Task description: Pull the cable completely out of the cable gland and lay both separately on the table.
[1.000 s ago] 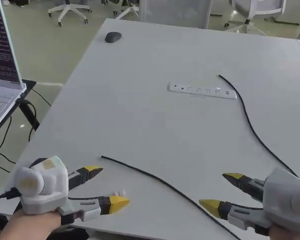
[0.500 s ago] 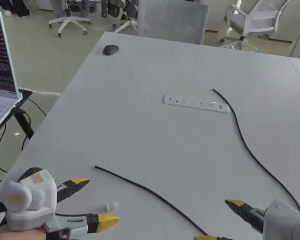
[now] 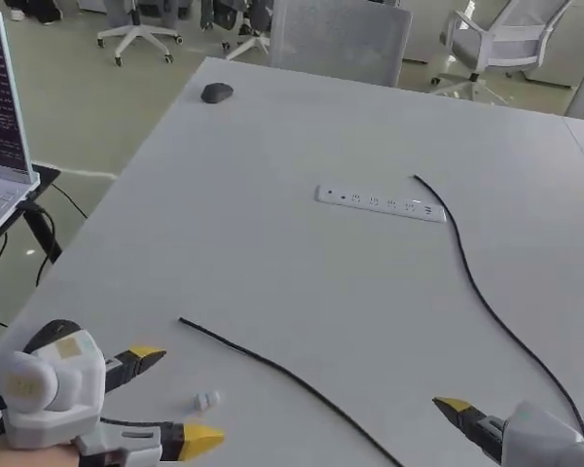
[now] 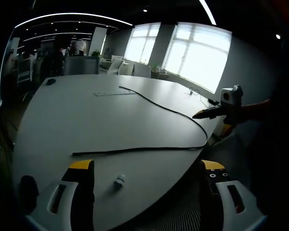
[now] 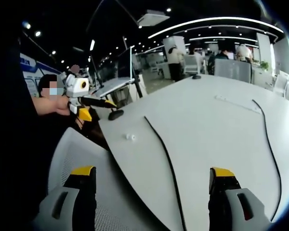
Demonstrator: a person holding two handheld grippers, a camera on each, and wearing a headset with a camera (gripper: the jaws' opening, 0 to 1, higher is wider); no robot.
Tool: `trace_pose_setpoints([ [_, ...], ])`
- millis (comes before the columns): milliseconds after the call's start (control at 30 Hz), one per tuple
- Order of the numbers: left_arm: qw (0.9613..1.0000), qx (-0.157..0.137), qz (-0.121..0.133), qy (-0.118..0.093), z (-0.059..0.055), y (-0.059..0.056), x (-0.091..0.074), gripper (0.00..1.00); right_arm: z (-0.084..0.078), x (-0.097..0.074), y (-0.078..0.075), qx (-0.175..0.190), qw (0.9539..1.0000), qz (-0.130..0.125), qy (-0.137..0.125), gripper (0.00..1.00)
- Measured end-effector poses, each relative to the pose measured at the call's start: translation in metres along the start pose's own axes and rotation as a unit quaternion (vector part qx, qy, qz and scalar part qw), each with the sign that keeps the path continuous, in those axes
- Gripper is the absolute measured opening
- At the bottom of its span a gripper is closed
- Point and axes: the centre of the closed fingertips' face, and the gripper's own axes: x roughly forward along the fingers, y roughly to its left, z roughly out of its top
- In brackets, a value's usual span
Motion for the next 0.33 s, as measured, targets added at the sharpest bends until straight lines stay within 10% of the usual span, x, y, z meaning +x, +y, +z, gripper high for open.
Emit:
trace_pose_setpoints([
  [333,1.0,-0.006,-0.007,0.003,-0.0009,0.0001,0.0037,0.9,0.0002,0.003,0.0061,0.01,0.9999,0.005,-0.003,0.96],
])
